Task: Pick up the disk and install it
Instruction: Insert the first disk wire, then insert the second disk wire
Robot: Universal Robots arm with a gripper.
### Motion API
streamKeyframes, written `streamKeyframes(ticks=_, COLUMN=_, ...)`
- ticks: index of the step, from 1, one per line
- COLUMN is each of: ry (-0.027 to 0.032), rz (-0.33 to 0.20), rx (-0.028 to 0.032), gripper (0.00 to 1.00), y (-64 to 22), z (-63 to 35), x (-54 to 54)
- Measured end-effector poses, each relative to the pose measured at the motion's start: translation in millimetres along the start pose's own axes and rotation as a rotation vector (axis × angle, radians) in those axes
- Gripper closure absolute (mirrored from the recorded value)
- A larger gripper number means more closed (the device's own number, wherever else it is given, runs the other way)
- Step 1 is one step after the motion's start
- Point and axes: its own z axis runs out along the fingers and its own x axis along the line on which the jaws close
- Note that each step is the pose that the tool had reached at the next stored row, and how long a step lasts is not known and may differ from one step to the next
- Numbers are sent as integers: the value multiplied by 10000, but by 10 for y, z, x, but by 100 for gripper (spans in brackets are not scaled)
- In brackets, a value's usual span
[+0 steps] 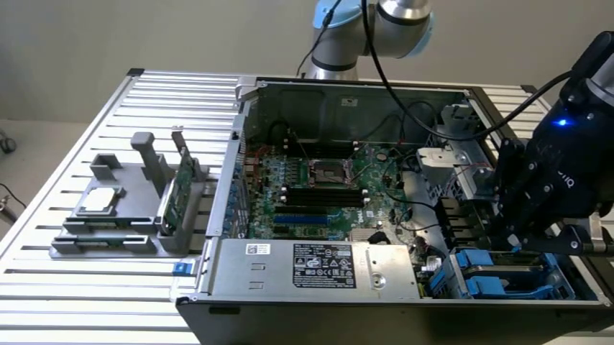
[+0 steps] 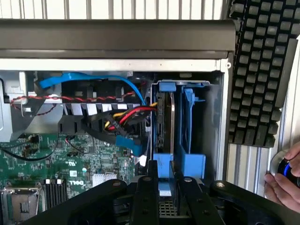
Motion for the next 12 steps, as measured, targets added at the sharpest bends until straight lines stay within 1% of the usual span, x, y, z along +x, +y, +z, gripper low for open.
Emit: streamKeyframes(ticks=12, ry=-2, rz=-1, rx=0, gripper=75, y=-1, z=-1, x=0)
